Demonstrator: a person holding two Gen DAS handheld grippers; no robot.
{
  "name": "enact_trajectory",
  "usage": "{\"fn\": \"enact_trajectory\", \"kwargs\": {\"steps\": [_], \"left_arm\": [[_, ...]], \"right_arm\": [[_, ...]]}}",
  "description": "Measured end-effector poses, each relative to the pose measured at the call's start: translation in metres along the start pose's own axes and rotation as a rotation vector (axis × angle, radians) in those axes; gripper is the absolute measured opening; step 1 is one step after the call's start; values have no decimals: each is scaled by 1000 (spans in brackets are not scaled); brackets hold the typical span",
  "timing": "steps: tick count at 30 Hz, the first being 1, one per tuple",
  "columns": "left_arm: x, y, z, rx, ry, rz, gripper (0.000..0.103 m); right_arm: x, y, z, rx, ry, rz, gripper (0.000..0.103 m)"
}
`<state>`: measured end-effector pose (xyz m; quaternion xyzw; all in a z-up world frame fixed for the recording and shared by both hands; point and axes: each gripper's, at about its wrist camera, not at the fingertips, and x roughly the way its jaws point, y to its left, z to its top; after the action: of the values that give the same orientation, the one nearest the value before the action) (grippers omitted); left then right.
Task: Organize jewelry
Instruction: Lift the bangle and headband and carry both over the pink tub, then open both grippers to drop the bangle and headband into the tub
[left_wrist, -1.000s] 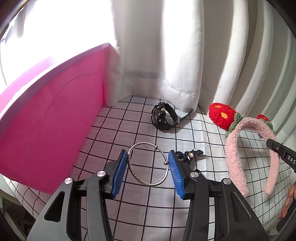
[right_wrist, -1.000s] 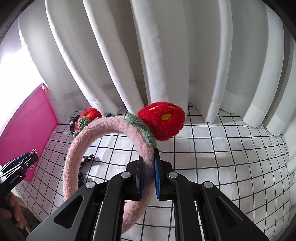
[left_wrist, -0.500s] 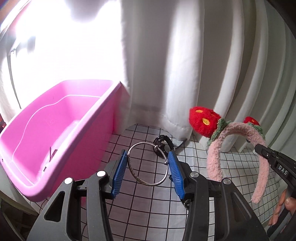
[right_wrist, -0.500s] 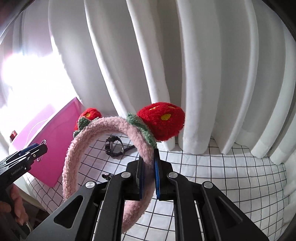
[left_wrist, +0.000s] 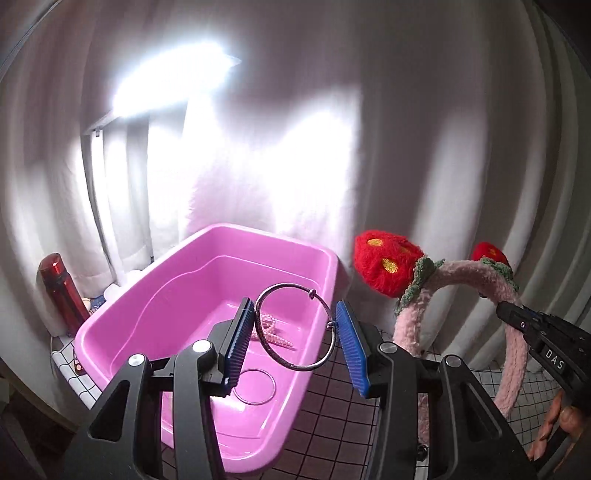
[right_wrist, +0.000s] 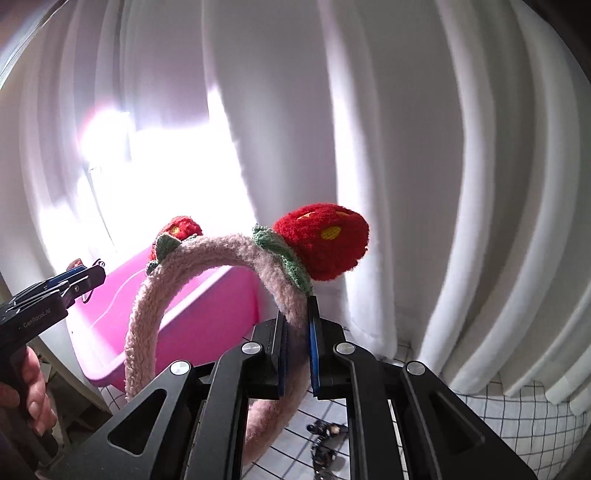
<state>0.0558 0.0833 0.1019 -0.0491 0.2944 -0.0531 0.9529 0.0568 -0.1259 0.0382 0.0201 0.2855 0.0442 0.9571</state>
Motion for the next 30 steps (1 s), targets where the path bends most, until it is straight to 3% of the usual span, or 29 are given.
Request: {"fn": "enact_trajectory", "kwargs": {"steps": [7, 15, 30], "left_arm": [[9, 65, 2, -29, 44, 111, 45], [36, 111, -6, -81, 108, 172, 45], [91, 135, -19, -117, 290, 215, 47]], "right_arm": [[47, 59, 30, -101, 15, 84, 9], [109, 130, 43, -233, 95, 118, 9], [197, 177, 25, -356, 314, 62, 11]]}}
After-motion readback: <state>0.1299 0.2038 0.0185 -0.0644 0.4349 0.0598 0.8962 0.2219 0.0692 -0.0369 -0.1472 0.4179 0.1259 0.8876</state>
